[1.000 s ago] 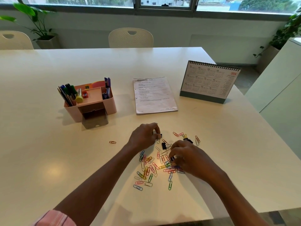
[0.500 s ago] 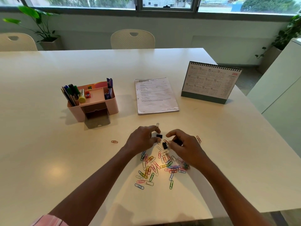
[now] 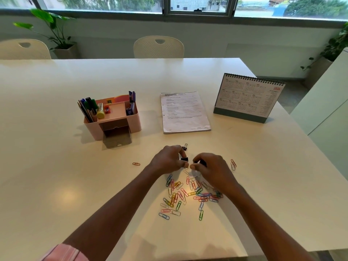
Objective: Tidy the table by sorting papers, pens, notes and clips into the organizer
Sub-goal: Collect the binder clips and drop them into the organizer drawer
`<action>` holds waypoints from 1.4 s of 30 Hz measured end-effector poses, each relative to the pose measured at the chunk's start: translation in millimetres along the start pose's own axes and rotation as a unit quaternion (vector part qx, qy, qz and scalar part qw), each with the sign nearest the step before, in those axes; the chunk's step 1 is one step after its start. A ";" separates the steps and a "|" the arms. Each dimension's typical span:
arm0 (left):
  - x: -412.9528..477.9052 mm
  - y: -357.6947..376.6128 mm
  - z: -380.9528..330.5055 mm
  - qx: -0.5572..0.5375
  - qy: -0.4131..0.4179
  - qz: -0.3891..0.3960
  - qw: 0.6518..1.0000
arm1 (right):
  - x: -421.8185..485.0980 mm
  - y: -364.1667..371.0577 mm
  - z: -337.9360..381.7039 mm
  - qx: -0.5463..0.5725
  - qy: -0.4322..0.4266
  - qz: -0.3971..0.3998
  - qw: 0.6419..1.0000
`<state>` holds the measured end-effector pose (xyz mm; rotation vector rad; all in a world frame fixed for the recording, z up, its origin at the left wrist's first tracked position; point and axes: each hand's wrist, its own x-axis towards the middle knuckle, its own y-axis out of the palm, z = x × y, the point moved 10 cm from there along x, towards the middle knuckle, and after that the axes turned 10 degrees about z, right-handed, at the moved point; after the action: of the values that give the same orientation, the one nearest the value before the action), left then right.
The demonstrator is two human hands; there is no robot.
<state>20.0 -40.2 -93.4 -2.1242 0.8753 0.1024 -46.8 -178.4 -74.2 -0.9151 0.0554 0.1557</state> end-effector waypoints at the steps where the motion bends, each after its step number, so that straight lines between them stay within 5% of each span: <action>1: 0.0 -0.6 0.8 0.000 -0.006 0.001 1.000 | 0.4 -2.9 -5.7 0.085 0.012 -0.001 0.996; 6: 1.7 -5.2 -1.4 0.007 -0.020 -0.012 1.000 | -10.9 -5.2 -24.6 0.523 0.098 0.011 0.847; 10: -0.1 -3.2 2.3 0.003 -0.032 -0.012 0.999 | -13.0 4.5 -22.1 0.684 0.128 0.045 0.717; 13: -4.9 -4.7 5.6 -0.019 -0.031 -0.028 0.999 | -11.0 6.2 -14.6 0.712 0.123 0.066 0.689; 15: -9.1 -9.3 7.0 -0.090 -0.024 -0.050 0.994 | -7.7 6.7 -10.6 0.686 0.119 0.074 0.714; 17: -15.1 -13.8 14.0 -0.222 -0.034 -0.075 0.972 | -2.9 6.3 -6.6 0.612 0.121 0.069 0.778; 20: -26.2 -15.7 36.9 -0.446 -0.064 -0.114 0.885 | 12.4 -2.0 -1.3 0.365 0.109 0.005 0.924; 22: -32.7 -12.1 47.1 -0.577 -0.068 -0.120 0.805 | 24.2 -2.4 12.4 0.115 0.088 -0.031 0.989; 25: -43.8 -5.9 49.9 -0.715 -0.064 -0.124 0.685 | 32.1 7.1 24.3 -0.133 0.126 -0.047 0.982; 29: -60.1 -9.2 56.9 -0.777 -0.047 -0.161 0.607 | 40.6 16.9 33.1 -0.208 0.137 -0.046 0.967; 32: -67.5 -10.6 64.5 -0.801 -0.033 -0.166 0.574 | 48.6 23.5 33.2 -0.134 0.118 -0.025 0.984; 34: -70.1 -12.1 67.2 -0.818 -0.022 -0.166 0.550 | 51.6 34.0 38.9 0.099 0.095 0.041 0.990; 37: -75.1 -16.3 66.9 -0.839 -0.006 -0.175 0.515 | 48.2 59.7 64.9 0.491 0.118 0.148 0.850; 42: -88.9 -36.8 67.2 -0.849 0.024 -0.225 0.477 | 60.2 83.9 114.9 0.746 0.136 0.130 0.639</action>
<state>-9.9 72.7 -82.3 -4.1074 -0.2432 1.0032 -2.7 -30.4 -76.9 0.7857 0.5239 0.1756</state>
